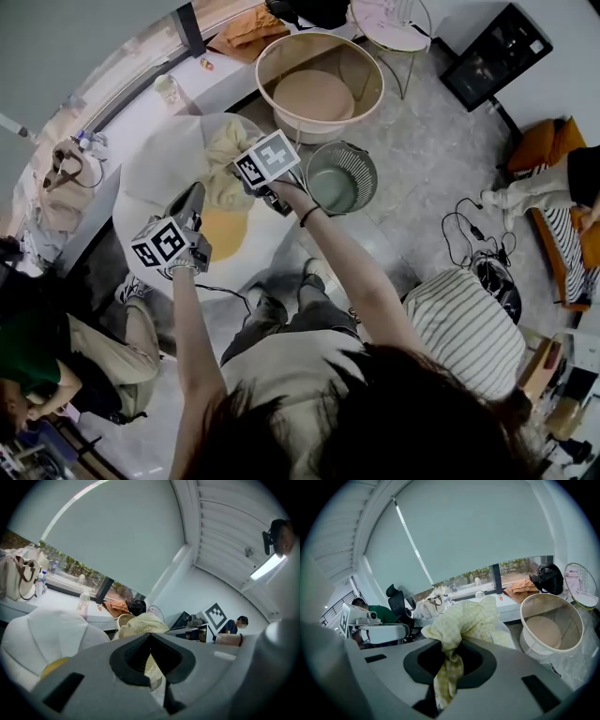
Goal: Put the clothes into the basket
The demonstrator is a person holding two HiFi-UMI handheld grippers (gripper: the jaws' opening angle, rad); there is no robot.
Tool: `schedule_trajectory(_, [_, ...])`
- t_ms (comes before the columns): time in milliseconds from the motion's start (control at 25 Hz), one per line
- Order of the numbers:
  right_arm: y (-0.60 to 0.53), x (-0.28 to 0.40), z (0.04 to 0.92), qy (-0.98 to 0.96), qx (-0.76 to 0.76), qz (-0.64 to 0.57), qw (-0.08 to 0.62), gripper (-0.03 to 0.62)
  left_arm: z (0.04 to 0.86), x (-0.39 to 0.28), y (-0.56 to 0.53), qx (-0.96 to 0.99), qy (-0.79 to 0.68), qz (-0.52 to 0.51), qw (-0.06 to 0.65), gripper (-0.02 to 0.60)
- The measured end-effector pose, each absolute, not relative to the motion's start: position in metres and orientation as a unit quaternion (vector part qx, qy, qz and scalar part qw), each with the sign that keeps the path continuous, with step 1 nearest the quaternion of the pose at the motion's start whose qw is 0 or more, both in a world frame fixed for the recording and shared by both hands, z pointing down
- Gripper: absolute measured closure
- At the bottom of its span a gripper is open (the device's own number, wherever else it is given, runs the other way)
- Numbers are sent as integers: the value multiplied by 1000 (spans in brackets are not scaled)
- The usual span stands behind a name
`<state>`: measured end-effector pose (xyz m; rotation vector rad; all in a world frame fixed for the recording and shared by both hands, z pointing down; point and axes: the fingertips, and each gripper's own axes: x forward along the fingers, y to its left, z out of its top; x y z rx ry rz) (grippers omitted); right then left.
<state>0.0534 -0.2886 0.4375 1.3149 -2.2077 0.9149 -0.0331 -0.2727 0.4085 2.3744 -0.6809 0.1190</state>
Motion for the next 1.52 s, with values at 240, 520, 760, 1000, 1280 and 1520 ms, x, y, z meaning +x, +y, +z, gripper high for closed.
schedule_trajectory(240, [-283,102,436,-784,484,333,200,542,407,16,-270,912,-244,57,324,571])
schedule_trajectory(520, [-274,154,441,-769,503,343,192,542,410,67,-263,917,-220,68,326,571])
schedule_trajectory(760, [-265,195,444,-759,518,348,186,542,413,108,-258,920,-206,81,323,571])
schedule_trajectory(1000, [-254,233,447,-751,528,353,181,540,414,147,-248,924,-190,82,323,571])
schedule_trajectory(1280, [-236,273,449,-739,546,354,175,540,415,188,-234,928,-169,89,320,571])
schedule_trajectory(1520, [-216,310,448,-726,563,358,166,540,414,228,-217,932,-142,98,319,571])
